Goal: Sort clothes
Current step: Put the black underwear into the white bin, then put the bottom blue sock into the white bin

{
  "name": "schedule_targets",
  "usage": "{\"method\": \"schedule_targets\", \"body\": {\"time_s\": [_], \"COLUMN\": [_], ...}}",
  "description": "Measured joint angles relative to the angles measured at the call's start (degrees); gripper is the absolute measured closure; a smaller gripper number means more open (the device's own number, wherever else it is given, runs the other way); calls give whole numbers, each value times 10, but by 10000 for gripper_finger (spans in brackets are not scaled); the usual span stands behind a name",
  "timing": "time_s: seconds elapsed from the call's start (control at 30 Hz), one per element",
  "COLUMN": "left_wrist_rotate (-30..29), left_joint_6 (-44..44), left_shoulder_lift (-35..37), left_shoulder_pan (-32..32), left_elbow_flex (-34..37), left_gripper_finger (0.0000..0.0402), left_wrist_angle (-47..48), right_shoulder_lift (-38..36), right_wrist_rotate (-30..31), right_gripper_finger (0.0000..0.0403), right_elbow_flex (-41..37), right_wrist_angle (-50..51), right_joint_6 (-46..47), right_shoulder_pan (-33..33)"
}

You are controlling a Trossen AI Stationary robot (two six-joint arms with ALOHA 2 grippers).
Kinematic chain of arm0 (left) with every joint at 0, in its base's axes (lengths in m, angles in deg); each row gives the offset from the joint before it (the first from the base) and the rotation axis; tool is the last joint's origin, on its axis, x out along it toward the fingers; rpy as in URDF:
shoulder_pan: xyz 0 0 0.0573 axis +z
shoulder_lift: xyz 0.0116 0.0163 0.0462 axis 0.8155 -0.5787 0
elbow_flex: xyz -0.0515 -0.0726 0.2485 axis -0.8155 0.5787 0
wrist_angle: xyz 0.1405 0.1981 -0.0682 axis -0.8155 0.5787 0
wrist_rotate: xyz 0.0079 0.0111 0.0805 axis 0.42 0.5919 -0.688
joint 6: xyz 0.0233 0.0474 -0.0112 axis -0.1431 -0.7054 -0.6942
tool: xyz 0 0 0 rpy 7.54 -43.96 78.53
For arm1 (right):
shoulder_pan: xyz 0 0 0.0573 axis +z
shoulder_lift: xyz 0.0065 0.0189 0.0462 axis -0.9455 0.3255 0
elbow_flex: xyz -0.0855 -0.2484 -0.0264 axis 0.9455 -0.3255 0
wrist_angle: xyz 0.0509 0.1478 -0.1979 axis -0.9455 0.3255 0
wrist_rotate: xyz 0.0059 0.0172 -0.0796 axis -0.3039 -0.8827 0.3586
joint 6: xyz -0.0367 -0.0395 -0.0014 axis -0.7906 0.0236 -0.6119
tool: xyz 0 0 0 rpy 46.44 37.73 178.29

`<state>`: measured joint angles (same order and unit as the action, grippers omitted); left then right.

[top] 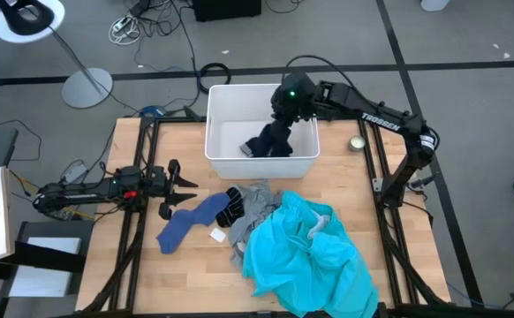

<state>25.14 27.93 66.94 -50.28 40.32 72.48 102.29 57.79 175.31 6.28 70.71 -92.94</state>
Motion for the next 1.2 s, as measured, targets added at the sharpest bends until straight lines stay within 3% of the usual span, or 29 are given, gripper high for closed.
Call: {"method": "schedule_targets", "body": {"time_s": [0.23,0.47,0.6,0.87,1.03,1.2], "left_wrist_rotate": [0,-33,-45,-177,-201,-174], "left_joint_6": [0,64,90,142,214,288], "left_shoulder_lift": [0,0,-14,-145,-267,-385], "left_shoulder_pan": [0,1,-6,-47,-72,-111], "left_elbow_flex": [0,-11,-81,-259,-328,-346], "left_gripper_finger": [254,254,254,254,254,254], "left_wrist_angle": [-27,-66,75,327,422,468], "right_shoulder_lift": [-3,-25,-52,-147,-226,-303], "right_wrist_rotate": [0,-19,-18,64,123,158], "right_gripper_finger": [268,260,260,264,264,267], "right_elbow_flex": [36,38,38,24,-50,-173], "right_wrist_angle": [35,139,217,279,279,256], "right_joint_6": [9,11,43,124,203,301], "right_shoulder_pan": [6,24,43,110,167,222]}}
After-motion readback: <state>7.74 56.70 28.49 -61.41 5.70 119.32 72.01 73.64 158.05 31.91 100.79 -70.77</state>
